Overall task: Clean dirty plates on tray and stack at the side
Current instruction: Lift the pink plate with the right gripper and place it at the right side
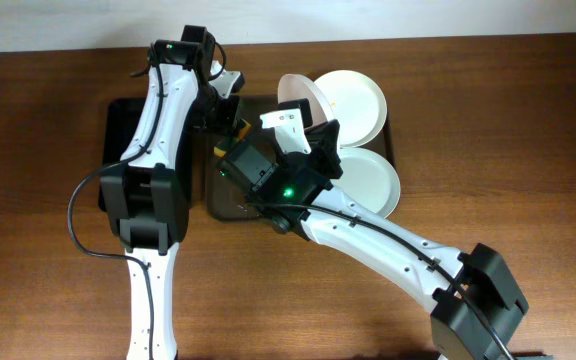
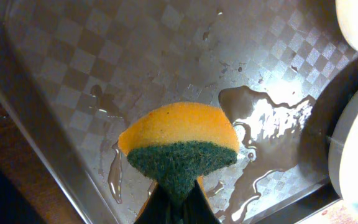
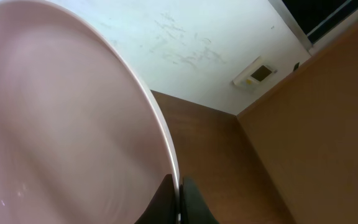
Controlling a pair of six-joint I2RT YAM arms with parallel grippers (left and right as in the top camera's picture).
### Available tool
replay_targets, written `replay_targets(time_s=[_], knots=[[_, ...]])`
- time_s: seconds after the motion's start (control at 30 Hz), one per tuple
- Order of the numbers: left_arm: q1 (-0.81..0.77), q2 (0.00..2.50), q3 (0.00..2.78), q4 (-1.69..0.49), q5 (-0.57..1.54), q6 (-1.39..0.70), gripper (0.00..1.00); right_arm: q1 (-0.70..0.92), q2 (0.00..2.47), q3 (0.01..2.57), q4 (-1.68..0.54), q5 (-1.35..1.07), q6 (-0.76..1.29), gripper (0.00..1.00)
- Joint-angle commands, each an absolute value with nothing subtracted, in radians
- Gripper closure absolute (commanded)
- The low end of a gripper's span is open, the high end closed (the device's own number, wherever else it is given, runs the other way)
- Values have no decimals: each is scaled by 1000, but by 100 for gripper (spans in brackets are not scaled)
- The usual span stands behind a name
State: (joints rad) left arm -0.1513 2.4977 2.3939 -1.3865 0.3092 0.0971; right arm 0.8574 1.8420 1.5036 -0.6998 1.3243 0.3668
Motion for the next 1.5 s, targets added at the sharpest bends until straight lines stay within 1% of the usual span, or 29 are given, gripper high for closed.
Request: replay_targets(time_s=[0.0,0.5,0.63,0.77,0.83,0.97,1.13,1.27,1.33,1.47], knots=[[-148,2503,2405,-1383,310,91,99,865,1819,1509,-704,1341,406,96],[-148,2503,2405,-1418,310,91,99,850,1777,1510,-767,1016,405,96],[-148,2503,2405,-1418,310,91,99,792,1749,1510,-783,861,405,96],[-148,2503,2405,-1421,310,91,99,677,1683,1510,-825,620,406,96],[-148,2503,2405,-1423,310,91,99,605,1639,1510,-851,525,405,96],[-148,2503,2405,-1420,310,91,99,386,1535,1510,-922,316,405,96],[-148,2503,2405,-1414,310,91,99,-16,1490,1508,-993,49,405,96],[-148,2503,2405,-1412,310,91,99,-273,1544,1487,-997,-43,405,96],[-148,2503,2405,-1406,310,91,99,-366,1591,1476,-990,-68,405,96],[-148,2503,2405,-1391,310,91,99,-461,1701,1475,-959,-123,405,96]])
